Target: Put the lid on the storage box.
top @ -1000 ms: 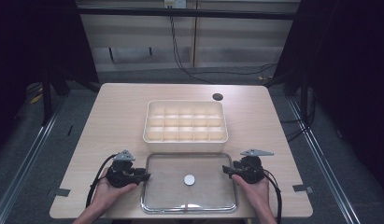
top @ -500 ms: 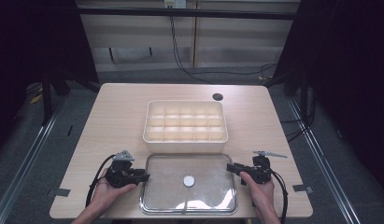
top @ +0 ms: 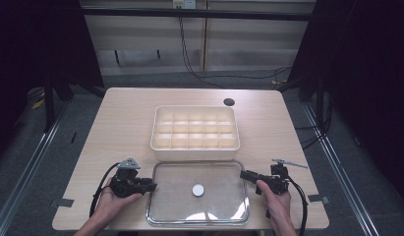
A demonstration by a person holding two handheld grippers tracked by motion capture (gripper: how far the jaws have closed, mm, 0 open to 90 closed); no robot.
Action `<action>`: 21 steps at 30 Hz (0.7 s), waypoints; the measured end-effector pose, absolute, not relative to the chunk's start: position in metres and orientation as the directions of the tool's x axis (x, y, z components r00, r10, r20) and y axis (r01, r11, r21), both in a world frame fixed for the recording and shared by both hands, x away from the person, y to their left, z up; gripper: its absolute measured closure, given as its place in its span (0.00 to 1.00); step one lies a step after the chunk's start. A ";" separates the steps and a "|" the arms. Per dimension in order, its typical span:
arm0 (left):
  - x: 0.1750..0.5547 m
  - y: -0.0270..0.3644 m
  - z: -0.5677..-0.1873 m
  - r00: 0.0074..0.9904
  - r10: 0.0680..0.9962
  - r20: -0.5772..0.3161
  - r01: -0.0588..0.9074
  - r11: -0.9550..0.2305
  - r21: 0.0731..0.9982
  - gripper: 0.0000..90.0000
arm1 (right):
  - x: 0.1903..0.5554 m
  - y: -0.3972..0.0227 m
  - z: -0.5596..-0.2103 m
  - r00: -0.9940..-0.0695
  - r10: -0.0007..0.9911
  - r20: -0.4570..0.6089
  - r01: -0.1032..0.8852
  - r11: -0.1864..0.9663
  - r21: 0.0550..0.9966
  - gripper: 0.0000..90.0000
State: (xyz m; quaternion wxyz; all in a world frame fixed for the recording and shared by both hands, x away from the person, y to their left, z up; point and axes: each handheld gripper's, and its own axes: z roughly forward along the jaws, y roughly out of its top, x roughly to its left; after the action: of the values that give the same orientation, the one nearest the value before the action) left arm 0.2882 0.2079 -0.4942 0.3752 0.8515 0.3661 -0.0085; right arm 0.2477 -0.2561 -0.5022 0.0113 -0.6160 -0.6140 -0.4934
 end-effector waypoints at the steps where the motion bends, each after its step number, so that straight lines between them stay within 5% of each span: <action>1: 0.288 0.208 -0.494 0.732 0.616 -0.290 0.630 -0.451 0.632 0.74 | 0.247 -0.256 -0.502 -0.243 0.740 0.627 0.769 -0.247 0.589 0.69; 7: 0.288 0.208 -0.495 0.729 0.615 -0.300 0.634 -0.442 0.634 0.75 | 0.246 -0.254 -0.506 -0.252 0.649 0.718 0.789 -0.293 0.541 0.76; 21: 0.290 0.209 -0.496 0.729 0.614 -0.302 0.633 -0.437 0.639 0.75 | 0.251 -0.248 -0.503 -0.331 0.654 0.680 0.780 -0.216 0.587 0.74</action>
State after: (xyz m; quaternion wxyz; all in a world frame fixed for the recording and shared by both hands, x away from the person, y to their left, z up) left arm 0.2897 0.2093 -0.4955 0.3820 0.8477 0.3679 -0.0123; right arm 0.2508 -0.2477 -0.5025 0.0599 -0.5752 -0.6232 -0.5266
